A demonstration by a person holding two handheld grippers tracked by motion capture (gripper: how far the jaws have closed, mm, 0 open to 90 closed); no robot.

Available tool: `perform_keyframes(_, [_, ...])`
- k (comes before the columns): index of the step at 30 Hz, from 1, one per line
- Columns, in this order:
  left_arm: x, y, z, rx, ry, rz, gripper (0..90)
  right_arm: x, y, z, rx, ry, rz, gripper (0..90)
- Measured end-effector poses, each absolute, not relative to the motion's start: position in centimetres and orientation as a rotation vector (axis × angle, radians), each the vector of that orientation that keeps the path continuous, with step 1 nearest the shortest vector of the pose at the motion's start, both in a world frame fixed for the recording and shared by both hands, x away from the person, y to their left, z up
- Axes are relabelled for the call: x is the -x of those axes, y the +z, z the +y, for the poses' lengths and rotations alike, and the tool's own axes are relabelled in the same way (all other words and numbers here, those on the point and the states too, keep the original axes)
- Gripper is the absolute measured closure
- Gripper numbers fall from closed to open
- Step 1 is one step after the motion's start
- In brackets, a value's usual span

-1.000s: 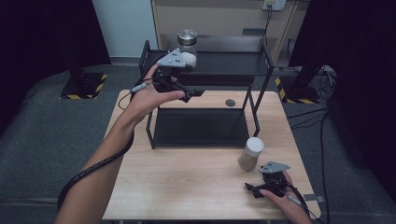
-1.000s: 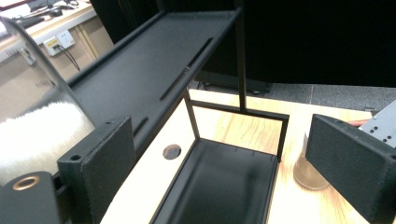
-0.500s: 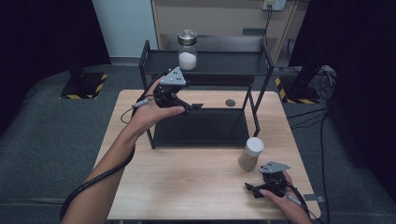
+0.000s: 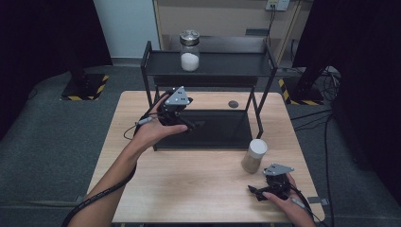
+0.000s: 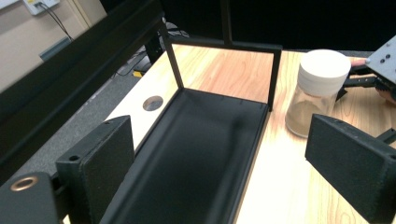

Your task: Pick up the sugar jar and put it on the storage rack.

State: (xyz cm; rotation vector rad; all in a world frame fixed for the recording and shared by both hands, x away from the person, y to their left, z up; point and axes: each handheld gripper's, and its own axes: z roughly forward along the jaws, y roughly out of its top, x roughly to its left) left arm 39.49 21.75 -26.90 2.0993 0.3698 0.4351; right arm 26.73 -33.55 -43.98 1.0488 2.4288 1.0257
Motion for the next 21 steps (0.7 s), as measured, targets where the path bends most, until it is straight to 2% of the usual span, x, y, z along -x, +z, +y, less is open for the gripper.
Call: perform_keyframes(21, [-36.6,-32.4,20.9,-2.148,0.399,0.439,5.9,-26.7,-44.0,-33.5,-1.05,1.026,2.429,1.3])
